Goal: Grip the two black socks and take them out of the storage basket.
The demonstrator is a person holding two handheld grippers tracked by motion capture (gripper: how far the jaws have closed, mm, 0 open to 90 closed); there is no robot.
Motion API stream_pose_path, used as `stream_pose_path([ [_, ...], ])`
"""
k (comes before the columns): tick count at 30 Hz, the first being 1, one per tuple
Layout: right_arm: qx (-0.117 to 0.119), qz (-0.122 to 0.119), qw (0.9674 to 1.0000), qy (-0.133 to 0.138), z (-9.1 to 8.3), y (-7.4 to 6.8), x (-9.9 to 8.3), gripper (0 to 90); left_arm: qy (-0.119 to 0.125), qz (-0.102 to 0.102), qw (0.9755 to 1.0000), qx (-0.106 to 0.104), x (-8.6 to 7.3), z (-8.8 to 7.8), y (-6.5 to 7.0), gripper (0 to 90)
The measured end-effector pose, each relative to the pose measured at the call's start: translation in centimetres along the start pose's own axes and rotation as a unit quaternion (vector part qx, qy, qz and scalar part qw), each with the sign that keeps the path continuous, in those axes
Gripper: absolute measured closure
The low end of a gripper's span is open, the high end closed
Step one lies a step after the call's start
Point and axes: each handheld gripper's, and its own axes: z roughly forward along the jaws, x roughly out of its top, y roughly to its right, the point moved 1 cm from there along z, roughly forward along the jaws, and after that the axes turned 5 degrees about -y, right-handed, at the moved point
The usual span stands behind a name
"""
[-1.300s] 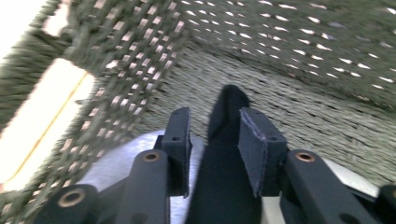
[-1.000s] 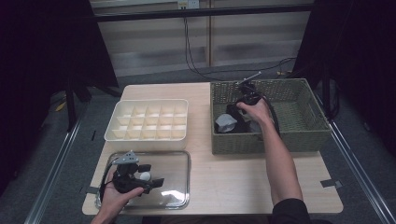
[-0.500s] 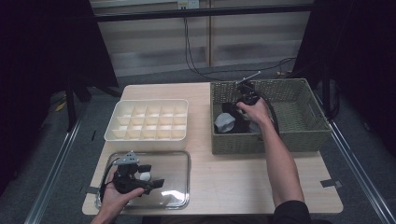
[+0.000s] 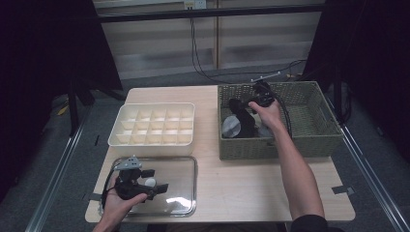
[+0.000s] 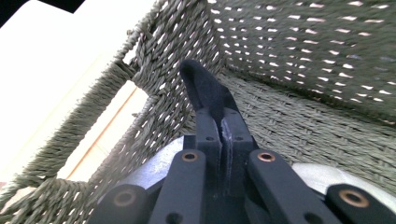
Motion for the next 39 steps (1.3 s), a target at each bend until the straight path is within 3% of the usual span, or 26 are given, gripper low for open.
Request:
stream_pose_path([
  [15, 0.03, -0.009, 0.9978, 0.058, -2.5, -1.4, 0.0, 87.4, 0.002, 0.005, 1.0, 0.001, 0.0, -0.1, 0.1, 12.8],
  [21, 0.031, -0.012, 0.9976, 0.06, -2.8, -1.8, 0.0, 87.4, 0.004, 0.005, 1.0, 0.004, -0.2, -0.3, 0.2, 12.9],
  [39, 0.045, -0.01, 0.9932, 0.107, -5.5, -2.5, 0.2, 87.4, 0.002, 0.008, 1.0, 0.005, -0.1, -0.1, 0.2, 13.1],
])
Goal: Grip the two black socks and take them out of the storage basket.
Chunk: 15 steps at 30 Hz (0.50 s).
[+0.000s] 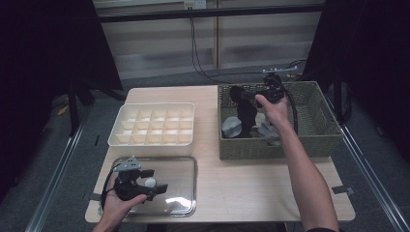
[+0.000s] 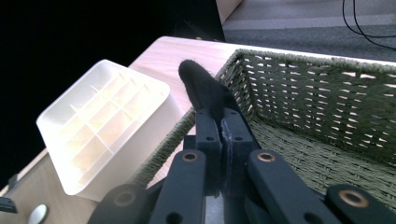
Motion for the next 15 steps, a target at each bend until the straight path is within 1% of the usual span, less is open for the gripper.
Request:
stream_pose_path([
  [6, -0.001, 0.0, 0.9999, 0.014, -1.1, -0.2, 0.2, 87.4, -0.001, 0.001, 1.0, 0.001, 0.0, 0.0, 0.0, 13.2],
  [10, 0.006, 0.002, 0.9995, 0.03, -2.2, -0.3, 0.5, 87.4, 0.0, 0.001, 1.0, -0.001, 0.1, 0.1, 0.1, 13.2],
  [15, 0.007, 0.003, 0.9991, 0.041, -3.1, -0.4, 0.6, 87.4, -0.003, 0.003, 1.0, 0.003, 0.1, 0.2, 0.1, 13.2],
])
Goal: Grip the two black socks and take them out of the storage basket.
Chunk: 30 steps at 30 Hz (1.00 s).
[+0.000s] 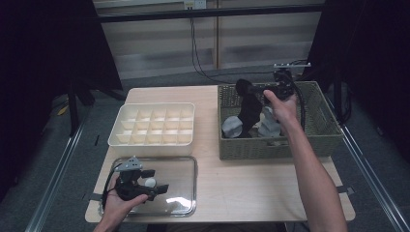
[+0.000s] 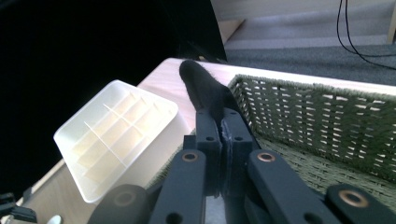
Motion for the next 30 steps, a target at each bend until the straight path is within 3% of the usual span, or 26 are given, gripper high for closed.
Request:
stream_pose_path([
  [10, 0.009, -0.012, 0.9996, 0.024, -1.5, -1.4, 1.4, 87.4, 0.006, 0.004, 1.0, 0.001, 0.2, -0.1, 0.0, 14.1],
  [30, 0.021, -0.031, 0.9978, 0.054, -4.4, -3.6, 2.0, 87.3, 0.007, 0.012, 0.9999, -0.005, 0.3, 0.0, 0.4, 14.0],
])
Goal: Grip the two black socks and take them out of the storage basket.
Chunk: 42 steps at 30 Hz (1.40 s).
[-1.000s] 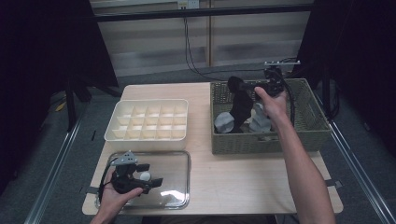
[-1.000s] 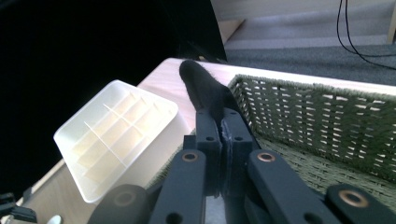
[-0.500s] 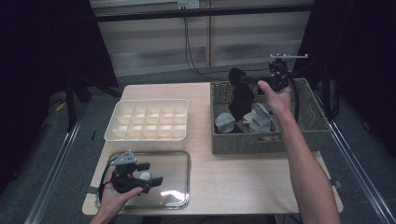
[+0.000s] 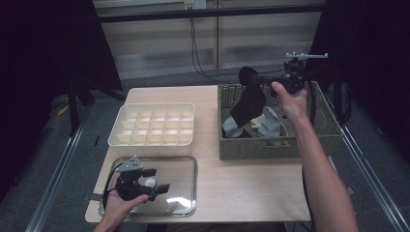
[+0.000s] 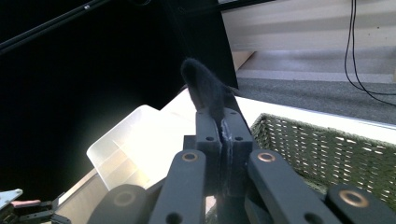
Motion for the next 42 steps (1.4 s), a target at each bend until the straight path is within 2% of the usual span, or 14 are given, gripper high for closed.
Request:
stream_pose_path([
  [20, 0.022, -0.008, 0.9994, 0.027, -2.4, -2.4, 0.9, 87.3, 0.012, 0.003, 0.9999, 0.003, 0.2, 0.0, -0.1, 14.3],
  [36, 0.032, -0.021, 0.9986, 0.037, -4.7, -4.7, 1.0, 87.3, 0.031, 0.021, 0.9992, 0.012, 0.2, -0.1, 0.3, 17.6],
  [42, 0.046, -0.023, 0.9977, 0.045, -5.2, -5.6, 0.7, 87.3, 0.032, 0.027, 0.999, 0.017, 0.3, 0.1, 0.5, 19.0],
])
